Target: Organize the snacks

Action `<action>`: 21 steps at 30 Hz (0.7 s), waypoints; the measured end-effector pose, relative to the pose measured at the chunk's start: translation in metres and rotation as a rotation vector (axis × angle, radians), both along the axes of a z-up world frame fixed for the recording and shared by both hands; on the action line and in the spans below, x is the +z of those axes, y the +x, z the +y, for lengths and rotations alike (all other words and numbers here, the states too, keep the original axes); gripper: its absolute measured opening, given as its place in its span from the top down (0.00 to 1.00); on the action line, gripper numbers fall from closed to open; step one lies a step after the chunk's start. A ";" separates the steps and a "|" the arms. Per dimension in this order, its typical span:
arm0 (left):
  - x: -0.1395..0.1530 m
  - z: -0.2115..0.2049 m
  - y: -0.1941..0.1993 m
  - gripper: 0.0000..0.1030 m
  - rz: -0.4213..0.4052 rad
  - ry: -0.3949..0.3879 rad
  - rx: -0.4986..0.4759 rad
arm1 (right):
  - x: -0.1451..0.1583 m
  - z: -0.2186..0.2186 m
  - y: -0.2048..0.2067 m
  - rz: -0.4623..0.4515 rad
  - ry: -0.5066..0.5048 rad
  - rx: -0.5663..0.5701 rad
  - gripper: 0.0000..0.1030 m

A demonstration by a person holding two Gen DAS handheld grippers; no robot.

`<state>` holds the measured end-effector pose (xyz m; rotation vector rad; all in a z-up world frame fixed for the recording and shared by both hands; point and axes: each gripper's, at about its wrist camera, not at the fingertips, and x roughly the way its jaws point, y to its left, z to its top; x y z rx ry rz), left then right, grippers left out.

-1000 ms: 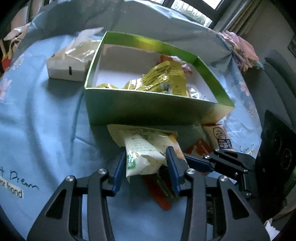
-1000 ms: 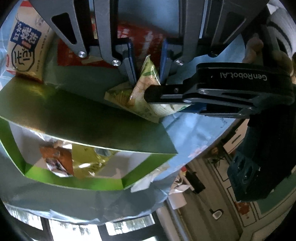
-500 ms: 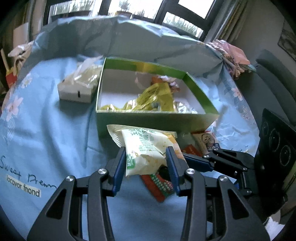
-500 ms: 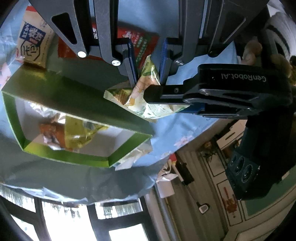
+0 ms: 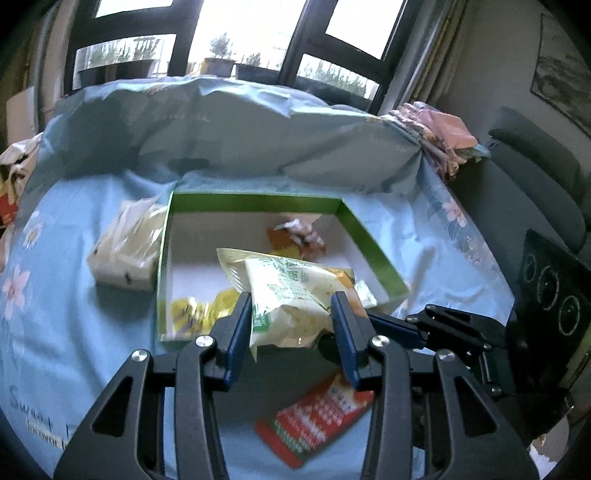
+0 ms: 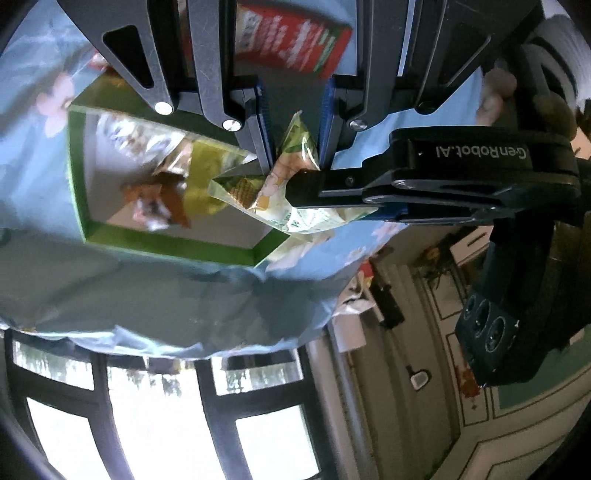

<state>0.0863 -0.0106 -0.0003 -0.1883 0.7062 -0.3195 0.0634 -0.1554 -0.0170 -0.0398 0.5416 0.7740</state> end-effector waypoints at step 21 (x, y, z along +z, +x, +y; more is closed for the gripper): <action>-0.034 -0.005 0.080 0.59 0.108 -0.026 0.024 | -0.028 0.005 0.079 0.077 -0.065 -0.060 0.76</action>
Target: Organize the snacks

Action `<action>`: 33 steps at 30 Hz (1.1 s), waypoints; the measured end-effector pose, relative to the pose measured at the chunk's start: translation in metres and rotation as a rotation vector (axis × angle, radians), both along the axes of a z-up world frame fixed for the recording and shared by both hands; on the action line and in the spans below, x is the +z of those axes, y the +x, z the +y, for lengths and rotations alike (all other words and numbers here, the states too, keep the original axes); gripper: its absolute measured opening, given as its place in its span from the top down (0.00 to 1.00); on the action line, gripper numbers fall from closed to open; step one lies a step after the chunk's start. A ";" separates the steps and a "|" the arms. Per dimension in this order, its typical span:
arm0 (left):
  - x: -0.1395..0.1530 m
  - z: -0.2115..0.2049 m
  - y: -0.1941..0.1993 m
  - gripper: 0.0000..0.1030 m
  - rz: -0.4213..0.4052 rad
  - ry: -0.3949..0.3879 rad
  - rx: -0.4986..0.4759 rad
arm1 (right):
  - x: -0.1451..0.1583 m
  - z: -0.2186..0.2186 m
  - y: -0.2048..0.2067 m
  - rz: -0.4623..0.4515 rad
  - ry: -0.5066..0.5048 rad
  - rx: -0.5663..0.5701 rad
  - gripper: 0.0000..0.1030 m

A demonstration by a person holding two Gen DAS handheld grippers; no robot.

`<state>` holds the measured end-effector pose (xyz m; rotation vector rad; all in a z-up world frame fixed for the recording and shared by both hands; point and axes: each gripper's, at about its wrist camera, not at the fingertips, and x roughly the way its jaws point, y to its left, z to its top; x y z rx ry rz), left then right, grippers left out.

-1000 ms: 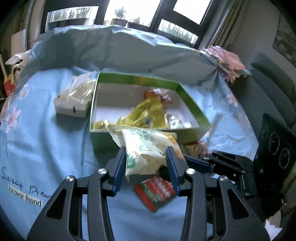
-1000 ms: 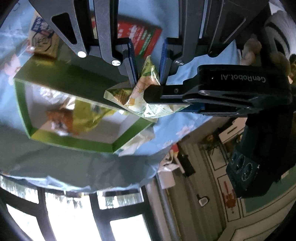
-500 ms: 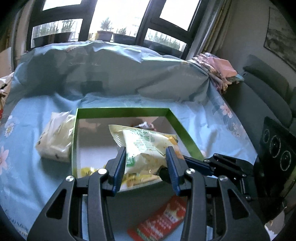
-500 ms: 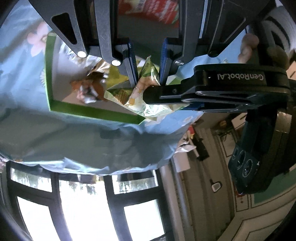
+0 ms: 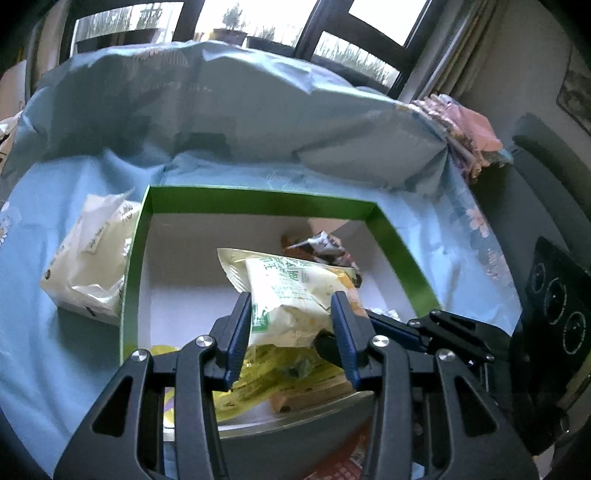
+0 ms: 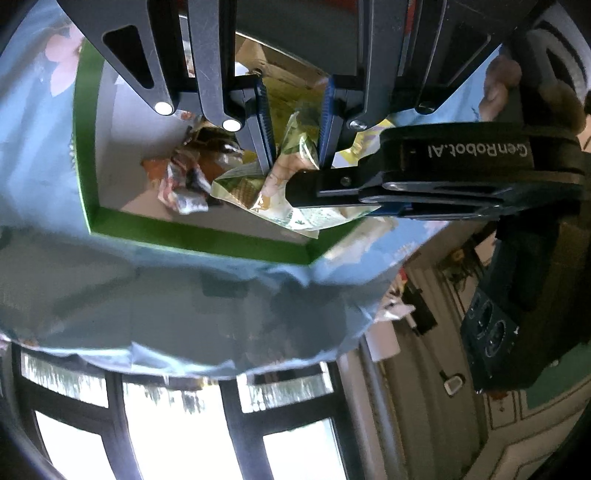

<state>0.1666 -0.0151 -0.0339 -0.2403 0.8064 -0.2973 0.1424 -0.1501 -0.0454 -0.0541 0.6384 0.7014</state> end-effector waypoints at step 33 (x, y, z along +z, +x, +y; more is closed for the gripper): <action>-0.008 -0.006 0.003 0.59 0.022 0.066 0.005 | -0.010 -0.001 0.005 0.057 -0.018 -0.010 0.76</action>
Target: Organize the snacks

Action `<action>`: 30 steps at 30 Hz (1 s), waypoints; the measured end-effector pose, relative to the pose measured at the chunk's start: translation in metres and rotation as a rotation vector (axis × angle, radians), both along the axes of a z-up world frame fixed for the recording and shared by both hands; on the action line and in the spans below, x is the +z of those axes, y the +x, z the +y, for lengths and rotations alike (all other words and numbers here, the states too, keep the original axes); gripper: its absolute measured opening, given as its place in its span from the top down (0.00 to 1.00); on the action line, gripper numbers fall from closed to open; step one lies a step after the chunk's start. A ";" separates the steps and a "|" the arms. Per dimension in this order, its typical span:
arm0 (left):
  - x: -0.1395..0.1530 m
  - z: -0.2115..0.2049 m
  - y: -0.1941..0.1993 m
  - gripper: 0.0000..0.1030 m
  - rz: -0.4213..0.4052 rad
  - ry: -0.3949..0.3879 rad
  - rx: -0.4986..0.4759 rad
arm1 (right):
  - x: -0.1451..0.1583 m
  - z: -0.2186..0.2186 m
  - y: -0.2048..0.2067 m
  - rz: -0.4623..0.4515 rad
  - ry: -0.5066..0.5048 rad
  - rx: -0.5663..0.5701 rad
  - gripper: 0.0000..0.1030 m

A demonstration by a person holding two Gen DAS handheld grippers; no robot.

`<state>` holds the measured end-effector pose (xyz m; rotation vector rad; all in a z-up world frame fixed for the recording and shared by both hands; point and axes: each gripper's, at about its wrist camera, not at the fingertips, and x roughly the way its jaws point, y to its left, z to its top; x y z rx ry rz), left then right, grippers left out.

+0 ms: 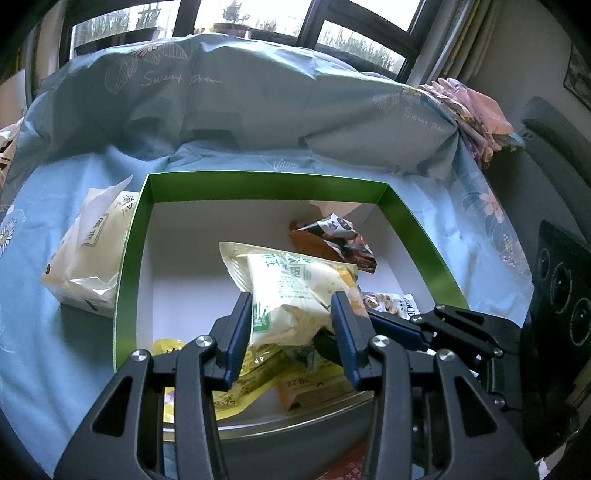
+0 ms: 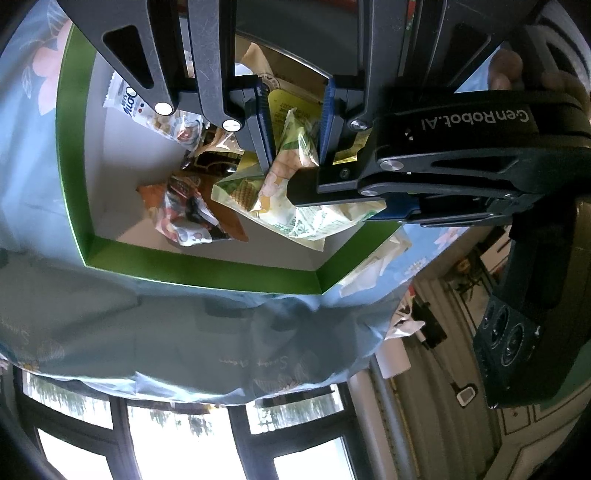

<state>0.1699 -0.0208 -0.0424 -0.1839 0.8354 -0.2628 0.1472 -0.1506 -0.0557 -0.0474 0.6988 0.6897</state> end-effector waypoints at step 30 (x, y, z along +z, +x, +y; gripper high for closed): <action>-0.003 0.004 0.000 0.39 0.008 0.032 0.035 | -0.001 -0.001 0.000 0.017 -0.012 -0.026 0.74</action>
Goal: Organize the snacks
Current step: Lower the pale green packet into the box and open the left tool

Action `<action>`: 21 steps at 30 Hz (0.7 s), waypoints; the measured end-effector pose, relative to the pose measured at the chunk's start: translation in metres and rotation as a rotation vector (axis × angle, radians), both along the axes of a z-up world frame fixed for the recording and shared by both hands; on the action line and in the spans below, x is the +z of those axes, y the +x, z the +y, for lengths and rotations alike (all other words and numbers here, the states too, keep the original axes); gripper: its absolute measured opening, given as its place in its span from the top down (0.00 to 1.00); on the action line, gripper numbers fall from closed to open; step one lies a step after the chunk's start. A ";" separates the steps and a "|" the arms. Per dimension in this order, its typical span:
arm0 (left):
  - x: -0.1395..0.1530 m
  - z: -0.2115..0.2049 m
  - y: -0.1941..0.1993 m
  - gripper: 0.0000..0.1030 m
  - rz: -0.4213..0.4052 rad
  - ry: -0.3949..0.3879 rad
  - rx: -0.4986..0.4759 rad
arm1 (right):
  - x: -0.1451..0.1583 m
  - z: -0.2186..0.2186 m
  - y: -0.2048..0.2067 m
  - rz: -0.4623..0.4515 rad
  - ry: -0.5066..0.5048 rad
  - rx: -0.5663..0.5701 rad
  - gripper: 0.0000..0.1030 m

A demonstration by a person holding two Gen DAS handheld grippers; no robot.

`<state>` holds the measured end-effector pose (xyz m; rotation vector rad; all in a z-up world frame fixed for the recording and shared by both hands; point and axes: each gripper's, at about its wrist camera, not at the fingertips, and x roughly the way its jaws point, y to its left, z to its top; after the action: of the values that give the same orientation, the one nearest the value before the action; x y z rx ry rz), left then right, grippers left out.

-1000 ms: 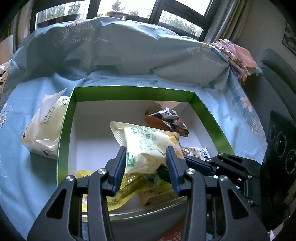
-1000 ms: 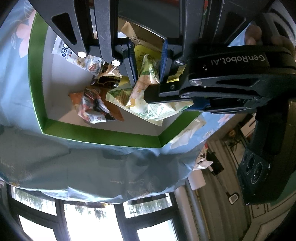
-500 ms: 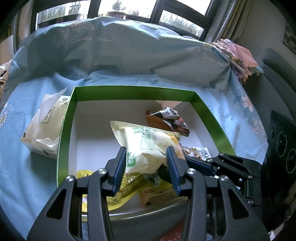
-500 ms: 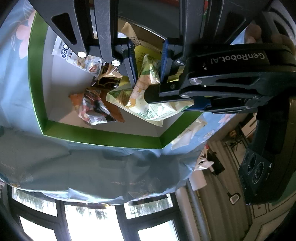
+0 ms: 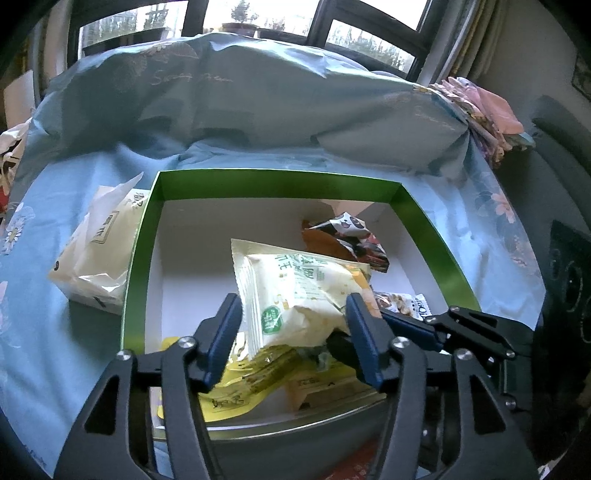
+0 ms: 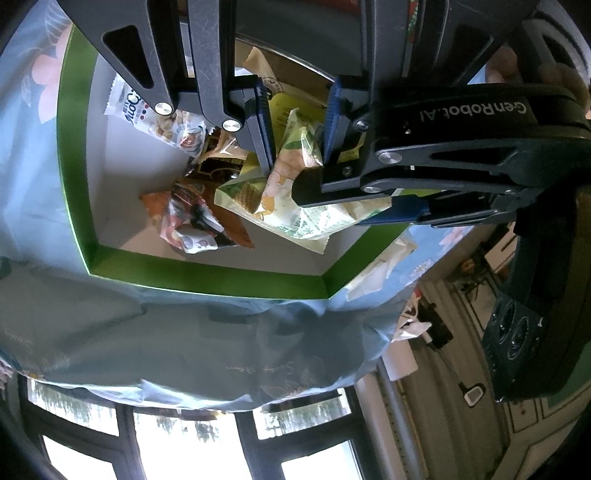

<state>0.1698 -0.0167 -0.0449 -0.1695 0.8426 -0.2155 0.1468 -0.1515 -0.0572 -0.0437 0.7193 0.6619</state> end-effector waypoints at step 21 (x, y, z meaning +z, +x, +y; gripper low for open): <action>0.007 0.001 -0.003 0.16 -0.018 0.023 0.020 | 0.005 -0.009 0.000 -0.004 -0.013 -0.061 0.63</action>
<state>0.1665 -0.0155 -0.0381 -0.1544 0.8251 -0.1887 0.1467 -0.1605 -0.0524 -0.0345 0.7187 0.5987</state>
